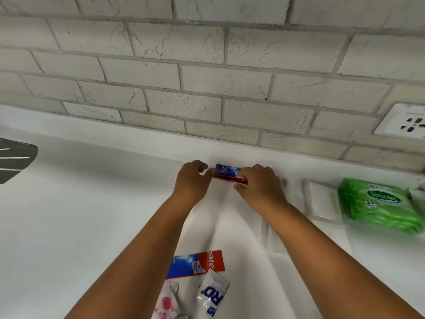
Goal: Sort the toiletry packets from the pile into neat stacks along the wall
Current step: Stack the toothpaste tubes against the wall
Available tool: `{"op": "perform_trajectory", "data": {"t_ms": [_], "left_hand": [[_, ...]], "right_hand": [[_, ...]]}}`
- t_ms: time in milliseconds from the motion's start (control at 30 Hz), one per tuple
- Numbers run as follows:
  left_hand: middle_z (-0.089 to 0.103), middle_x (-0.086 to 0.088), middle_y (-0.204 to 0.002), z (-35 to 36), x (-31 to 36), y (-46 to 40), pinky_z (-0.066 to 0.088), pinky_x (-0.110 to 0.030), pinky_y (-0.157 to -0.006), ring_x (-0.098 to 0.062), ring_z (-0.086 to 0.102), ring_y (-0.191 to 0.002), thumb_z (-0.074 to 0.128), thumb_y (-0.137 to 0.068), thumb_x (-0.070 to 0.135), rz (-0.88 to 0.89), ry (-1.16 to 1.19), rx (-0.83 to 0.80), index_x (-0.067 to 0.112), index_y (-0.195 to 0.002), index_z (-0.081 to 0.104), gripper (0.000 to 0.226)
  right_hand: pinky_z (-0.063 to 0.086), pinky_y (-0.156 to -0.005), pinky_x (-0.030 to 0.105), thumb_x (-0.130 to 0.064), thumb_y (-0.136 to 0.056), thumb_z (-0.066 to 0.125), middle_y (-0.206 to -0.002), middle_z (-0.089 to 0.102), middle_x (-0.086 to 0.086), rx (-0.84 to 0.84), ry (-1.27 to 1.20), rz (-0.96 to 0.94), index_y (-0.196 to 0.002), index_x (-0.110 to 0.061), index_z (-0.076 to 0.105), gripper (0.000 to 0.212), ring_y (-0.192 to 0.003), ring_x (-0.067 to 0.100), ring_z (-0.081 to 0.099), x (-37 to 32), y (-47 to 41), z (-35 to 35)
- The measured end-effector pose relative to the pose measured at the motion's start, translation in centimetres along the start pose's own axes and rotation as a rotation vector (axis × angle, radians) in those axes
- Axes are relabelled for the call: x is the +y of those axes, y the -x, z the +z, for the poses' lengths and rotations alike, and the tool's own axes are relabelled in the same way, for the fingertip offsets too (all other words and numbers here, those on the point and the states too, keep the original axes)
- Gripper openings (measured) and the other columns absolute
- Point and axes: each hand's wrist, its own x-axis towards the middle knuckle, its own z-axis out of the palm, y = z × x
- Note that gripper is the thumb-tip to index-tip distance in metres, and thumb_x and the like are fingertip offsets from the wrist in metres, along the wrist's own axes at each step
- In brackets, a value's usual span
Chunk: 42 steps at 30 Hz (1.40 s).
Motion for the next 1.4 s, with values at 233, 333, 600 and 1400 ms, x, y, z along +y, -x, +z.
{"op": "perform_trajectory", "data": {"t_ms": [233,333,600,1400], "left_hand": [[0.068,0.002,-0.109,-4.4,-1.3,7.1,0.042,-0.019,-0.076,-0.008,0.058,-0.089,0.059,-0.093,0.031,0.031,-0.087,-0.107,0.016,-0.106,0.069,0.023],[0.069,0.003,-0.109,-5.6,-2.6,10.0,0.041,-0.019,-0.076,-0.009,0.058,-0.090,0.060,-0.092,0.031,0.011,-0.157,-0.148,0.018,-0.105,0.070,0.021],[0.058,0.002,-0.123,-7.2,-6.3,15.3,0.049,-0.027,-0.089,-0.014,0.054,-0.109,0.068,-0.085,0.037,-0.064,-0.393,-0.269,0.023,-0.120,0.063,0.038],[0.056,0.001,-0.119,-6.6,-8.1,15.7,0.045,-0.017,-0.079,-0.010,0.052,-0.104,0.072,-0.083,0.032,0.027,-0.340,-0.206,0.021,-0.115,0.058,0.037]], "right_hand": [[0.049,-0.091,0.032,-0.035,-0.086,0.066,-0.117,0.063,-0.002,-0.206,-0.195,-0.133,-0.119,-0.026,0.064,0.034,-0.105,0.016,0.057,-3.5,5.6,0.1],[0.049,-0.089,0.031,-0.035,-0.085,0.067,-0.115,0.062,-0.002,-0.277,-0.181,-0.147,-0.117,-0.027,0.065,0.032,-0.105,0.016,0.056,-4.7,8.1,0.9],[0.050,-0.091,0.032,-0.037,-0.087,0.065,-0.122,0.053,0.001,-0.313,-0.044,-0.177,-0.123,-0.025,0.060,0.038,-0.110,0.016,0.050,-5.3,12.4,3.1],[0.050,-0.068,0.023,-0.027,-0.085,0.070,-0.109,0.064,0.002,-0.333,-0.375,-0.002,-0.097,-0.022,0.052,0.022,-0.098,0.015,0.061,-4.7,12.3,3.4]]}}
